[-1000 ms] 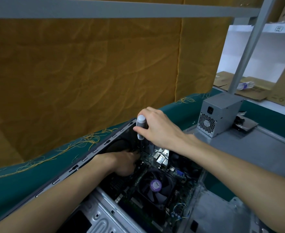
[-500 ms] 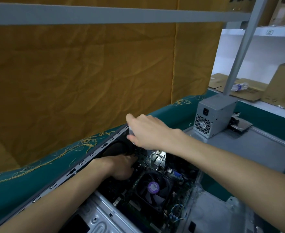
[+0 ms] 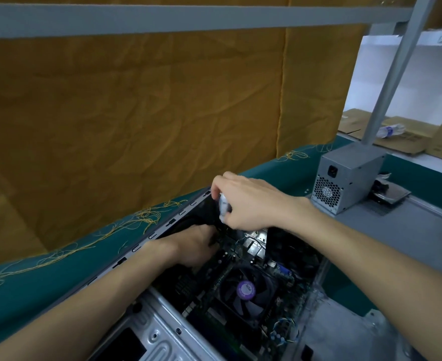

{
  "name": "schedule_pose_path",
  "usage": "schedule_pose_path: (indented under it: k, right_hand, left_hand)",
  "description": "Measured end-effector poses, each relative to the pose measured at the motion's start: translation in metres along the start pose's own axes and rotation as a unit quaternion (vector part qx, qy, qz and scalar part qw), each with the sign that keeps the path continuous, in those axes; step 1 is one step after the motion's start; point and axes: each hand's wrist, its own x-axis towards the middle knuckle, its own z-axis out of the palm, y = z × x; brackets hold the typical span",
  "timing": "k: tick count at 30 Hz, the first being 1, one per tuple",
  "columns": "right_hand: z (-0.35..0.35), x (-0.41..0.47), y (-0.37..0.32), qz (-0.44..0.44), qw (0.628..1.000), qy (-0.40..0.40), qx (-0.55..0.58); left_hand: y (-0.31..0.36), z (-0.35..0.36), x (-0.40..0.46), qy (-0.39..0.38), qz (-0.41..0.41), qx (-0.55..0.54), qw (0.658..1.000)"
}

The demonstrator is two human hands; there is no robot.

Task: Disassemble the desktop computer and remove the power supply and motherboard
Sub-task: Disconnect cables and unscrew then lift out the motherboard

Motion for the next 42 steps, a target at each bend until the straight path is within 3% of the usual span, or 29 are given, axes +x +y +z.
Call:
schedule_pose_path:
  k: [6,10,12,15,17,21,23,25,27,31,37,42]
  right_hand:
    - [0.008,-0.001,-0.006,0.053,0.982,0.083,-0.163]
    - [0.002,-0.004,0.004,-0.001,0.999,0.026,0.019]
    - [0.0,-0.009,0.004,-0.004,0.999,0.005,0.044]
    - [0.008,-0.008,-0.002,0.028,0.987,0.085,-0.133]
    - [0.01,-0.006,0.0,0.04,0.978,0.112,-0.169]
    - [0.002,-0.011,0.009,0.001,1.0,0.027,0.009]
    - [0.002,-0.014,0.006,0.0,0.998,0.035,-0.048]
    - [0.008,-0.011,0.001,0.019,0.98,0.107,-0.164]
    - [0.013,-0.008,-0.001,0.023,0.97,0.14,-0.198]
    - [0.005,-0.011,0.008,0.008,0.998,0.046,-0.044]
    - [0.017,-0.009,-0.004,0.04,0.97,0.14,-0.195]
    - [0.007,-0.015,0.006,-0.016,0.997,0.062,-0.034]
  left_hand:
    - [0.001,-0.003,0.01,0.008,-0.028,-0.062,0.998]
    - [0.005,-0.005,0.021,0.005,-0.041,-0.062,0.997]
    - [0.006,-0.002,0.027,0.004,-0.051,-0.046,0.998]
    - [0.008,0.004,0.034,0.002,-0.062,-0.017,0.998]
    - [0.009,0.009,0.037,0.021,-0.067,-0.024,0.997]
    - [0.012,0.016,0.042,0.063,-0.064,-0.026,0.996]
    - [0.012,0.018,0.043,0.081,-0.066,-0.026,0.994]
    - [0.011,0.02,0.045,0.098,-0.062,-0.036,0.993]
    - [0.01,0.022,0.045,0.105,-0.058,-0.037,0.992]
    - [0.009,0.022,0.048,0.106,-0.064,-0.027,0.992]
    - [0.006,0.026,0.049,0.116,-0.043,-0.043,0.991]
    - [0.004,0.02,0.045,0.08,-0.018,-0.039,0.996]
